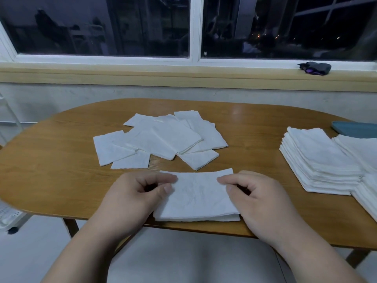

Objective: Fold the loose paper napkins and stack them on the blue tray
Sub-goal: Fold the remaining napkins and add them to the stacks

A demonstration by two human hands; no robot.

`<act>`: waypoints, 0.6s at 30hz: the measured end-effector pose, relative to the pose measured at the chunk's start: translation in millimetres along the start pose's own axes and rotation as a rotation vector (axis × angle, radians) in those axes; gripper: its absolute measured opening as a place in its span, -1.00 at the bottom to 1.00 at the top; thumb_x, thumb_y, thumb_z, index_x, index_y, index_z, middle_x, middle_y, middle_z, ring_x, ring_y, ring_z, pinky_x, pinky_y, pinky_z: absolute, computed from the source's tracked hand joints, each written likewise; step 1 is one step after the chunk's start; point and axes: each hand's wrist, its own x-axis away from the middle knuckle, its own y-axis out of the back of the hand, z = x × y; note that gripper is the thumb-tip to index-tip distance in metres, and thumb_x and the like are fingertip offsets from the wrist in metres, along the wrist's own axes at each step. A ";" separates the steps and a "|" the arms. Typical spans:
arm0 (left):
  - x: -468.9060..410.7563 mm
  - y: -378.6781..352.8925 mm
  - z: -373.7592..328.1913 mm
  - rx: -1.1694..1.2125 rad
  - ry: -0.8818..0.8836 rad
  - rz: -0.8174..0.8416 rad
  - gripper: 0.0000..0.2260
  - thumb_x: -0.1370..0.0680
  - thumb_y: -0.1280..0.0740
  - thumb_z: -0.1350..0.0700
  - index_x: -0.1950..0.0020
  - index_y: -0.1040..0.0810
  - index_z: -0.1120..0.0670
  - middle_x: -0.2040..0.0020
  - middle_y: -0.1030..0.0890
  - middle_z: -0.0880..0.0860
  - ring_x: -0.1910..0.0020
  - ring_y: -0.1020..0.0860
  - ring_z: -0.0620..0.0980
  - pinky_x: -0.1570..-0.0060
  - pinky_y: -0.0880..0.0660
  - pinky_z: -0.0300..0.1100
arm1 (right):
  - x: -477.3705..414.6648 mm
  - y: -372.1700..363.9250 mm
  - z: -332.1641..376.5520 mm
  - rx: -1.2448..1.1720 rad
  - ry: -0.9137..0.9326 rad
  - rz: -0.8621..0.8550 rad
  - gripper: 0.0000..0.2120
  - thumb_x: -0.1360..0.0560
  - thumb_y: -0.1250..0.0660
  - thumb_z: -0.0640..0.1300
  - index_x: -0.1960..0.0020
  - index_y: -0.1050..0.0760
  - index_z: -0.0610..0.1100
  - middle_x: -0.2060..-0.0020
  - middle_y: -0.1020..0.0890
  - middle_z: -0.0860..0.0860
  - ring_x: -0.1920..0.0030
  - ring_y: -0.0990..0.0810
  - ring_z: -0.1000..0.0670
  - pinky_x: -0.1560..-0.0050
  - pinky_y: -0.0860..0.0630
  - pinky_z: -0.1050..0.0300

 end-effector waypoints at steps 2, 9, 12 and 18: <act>-1.3 -1.0 3.8 -0.033 -0.013 -0.004 -0.84 -0.54 -0.41 0.10 0.04 -0.71 -0.16 0.10 -0.67 -0.24 0.07 -0.58 -0.30 0.21 -0.40 -0.50 | 0.1 -3.0 -3.2 0.057 0.011 0.016 -0.77 -0.58 -0.30 -0.18 -0.09 -0.69 0.04 0.21 -0.59 0.24 0.09 -0.53 0.21 0.17 -0.37 0.44; -5.1 -7.1 7.1 -0.190 -0.073 0.029 -0.83 -0.56 -0.38 0.08 -0.06 -0.68 -0.17 0.16 -0.56 -0.27 0.14 -0.53 -0.28 0.24 -0.33 -0.51 | 0.4 -6.5 -10.6 0.211 0.055 -0.037 -0.74 -0.55 -0.29 -0.19 -0.11 -0.69 0.03 0.23 -0.60 0.21 -0.04 -0.47 0.23 0.04 -0.37 0.47; -5.6 -6.8 8.8 -0.251 -0.104 0.057 -0.81 -0.55 -0.39 0.09 -0.06 -0.67 -0.19 0.12 -0.54 -0.29 0.08 -0.51 -0.30 0.20 -0.32 -0.50 | 1.6 -9.6 -13.6 0.316 0.089 -0.037 -0.73 -0.54 -0.29 -0.17 -0.11 -0.69 0.04 0.28 -0.57 0.19 0.01 -0.46 0.18 0.05 -0.39 0.38; -5.1 -7.3 11.8 -0.340 -0.161 0.056 -0.85 -0.51 -0.39 0.13 0.05 -0.70 -0.11 0.11 -0.54 -0.16 0.01 -0.48 -0.19 0.10 -0.40 -0.34 | 1.5 -9.1 -8.2 0.416 0.089 0.020 -0.69 -0.58 -0.21 -0.09 -0.23 -0.62 0.09 0.19 -0.49 0.26 -0.03 -0.40 0.16 -0.14 -0.39 0.23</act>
